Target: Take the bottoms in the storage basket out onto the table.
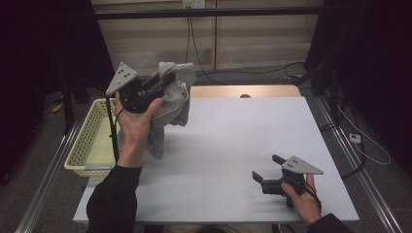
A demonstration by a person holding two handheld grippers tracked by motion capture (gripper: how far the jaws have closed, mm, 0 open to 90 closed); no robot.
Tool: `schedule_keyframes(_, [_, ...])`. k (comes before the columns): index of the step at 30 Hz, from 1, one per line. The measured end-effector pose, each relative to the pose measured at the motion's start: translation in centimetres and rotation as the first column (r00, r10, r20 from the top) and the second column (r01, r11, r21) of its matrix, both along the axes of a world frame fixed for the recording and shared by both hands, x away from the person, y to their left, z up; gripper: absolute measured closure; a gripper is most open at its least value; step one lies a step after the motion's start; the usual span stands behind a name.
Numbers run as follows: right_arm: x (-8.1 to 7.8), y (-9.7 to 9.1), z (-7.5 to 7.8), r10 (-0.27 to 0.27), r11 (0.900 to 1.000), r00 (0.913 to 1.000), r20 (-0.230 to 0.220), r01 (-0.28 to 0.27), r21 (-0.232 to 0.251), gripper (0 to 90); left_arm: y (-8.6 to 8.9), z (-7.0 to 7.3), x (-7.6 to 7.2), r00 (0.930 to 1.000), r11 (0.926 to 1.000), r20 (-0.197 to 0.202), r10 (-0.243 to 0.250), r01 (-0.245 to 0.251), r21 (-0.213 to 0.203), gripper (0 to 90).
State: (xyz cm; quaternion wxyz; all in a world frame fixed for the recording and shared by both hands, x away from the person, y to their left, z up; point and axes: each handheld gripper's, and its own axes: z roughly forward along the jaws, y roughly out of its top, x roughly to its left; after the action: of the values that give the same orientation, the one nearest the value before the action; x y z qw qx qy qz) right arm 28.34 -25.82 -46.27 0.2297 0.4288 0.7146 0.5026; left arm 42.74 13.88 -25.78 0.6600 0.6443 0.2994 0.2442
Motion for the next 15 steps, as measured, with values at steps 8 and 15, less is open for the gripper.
schedule_keyframes(8, [0.0,0.0,0.0,0.001,1.0,1.0,-0.001,-0.001,0.001,2.7,-1.6,1.1,0.5,0.9999,1.0,0.006,-0.008,0.008,0.003,77.7])
schedule_keyframes(15, [0.0,0.0,0.0,0.005,1.0,1.0,0.0,-0.005,0.003,2.7,-4.1,1.0,0.9,0.9995,0.999,-0.004,-0.032,0.032,0.03,77.7])
